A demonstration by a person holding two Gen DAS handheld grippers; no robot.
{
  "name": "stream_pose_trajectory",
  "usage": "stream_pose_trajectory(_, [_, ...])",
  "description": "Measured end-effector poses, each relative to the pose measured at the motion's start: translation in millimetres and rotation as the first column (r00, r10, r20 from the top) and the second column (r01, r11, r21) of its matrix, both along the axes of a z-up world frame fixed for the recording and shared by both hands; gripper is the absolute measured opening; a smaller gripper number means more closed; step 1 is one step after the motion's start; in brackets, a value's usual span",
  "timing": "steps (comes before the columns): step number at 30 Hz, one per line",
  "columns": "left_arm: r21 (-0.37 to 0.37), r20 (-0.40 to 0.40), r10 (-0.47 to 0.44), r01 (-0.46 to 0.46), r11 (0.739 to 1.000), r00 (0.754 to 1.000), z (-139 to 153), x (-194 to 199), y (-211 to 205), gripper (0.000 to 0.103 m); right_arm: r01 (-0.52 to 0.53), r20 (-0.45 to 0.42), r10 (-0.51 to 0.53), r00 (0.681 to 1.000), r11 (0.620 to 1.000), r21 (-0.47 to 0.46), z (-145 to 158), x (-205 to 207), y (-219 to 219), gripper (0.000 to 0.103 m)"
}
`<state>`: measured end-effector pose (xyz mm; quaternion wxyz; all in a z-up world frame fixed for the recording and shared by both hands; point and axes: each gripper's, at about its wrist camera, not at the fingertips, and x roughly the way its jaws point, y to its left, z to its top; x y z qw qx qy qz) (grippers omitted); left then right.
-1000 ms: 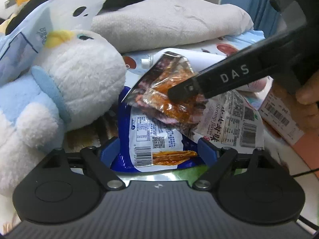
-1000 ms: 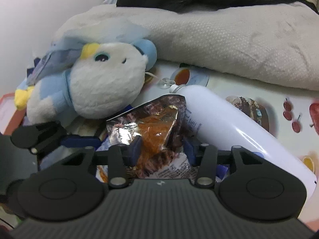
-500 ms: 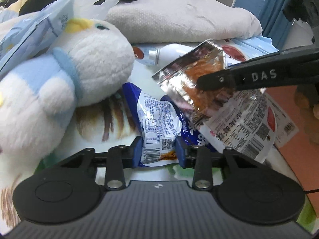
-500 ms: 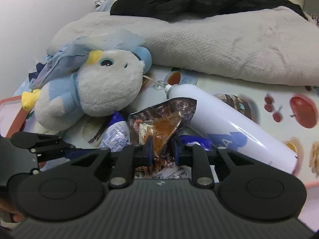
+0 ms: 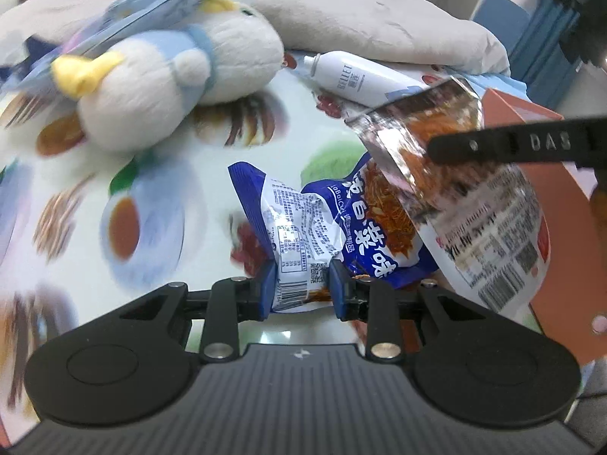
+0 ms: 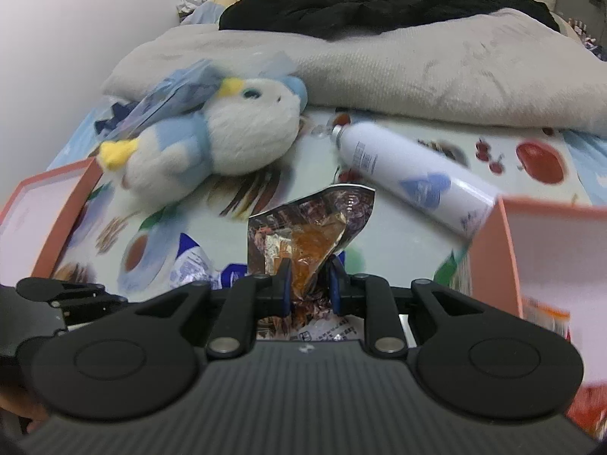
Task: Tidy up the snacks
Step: 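Grasp the blue noodle-snack packet with the left tool while the right tool grasps the clear spicy-strip packet, then carry the blue packet and clear spicy-strip packet over the deep pink box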
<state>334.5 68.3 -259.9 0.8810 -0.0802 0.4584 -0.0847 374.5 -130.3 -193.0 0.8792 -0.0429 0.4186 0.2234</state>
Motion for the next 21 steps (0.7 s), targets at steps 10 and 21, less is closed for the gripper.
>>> stream_pose_trajectory(10, [-0.004,-0.017,0.081,-0.081,0.997,0.997,14.8,-76.4,5.6,0.034,0.101,-0.033,-0.1,0.994,0.994,0.027,3.1,-85.6,-19.4,0.023])
stream_pose_trajectory(21, [-0.06,0.002,0.172,-0.172,0.983,0.985,38.8,-137.8,10.3,0.034,0.14,-0.038,-0.139,0.99,0.99,0.028,8.6,-153.3,-33.3,0.023])
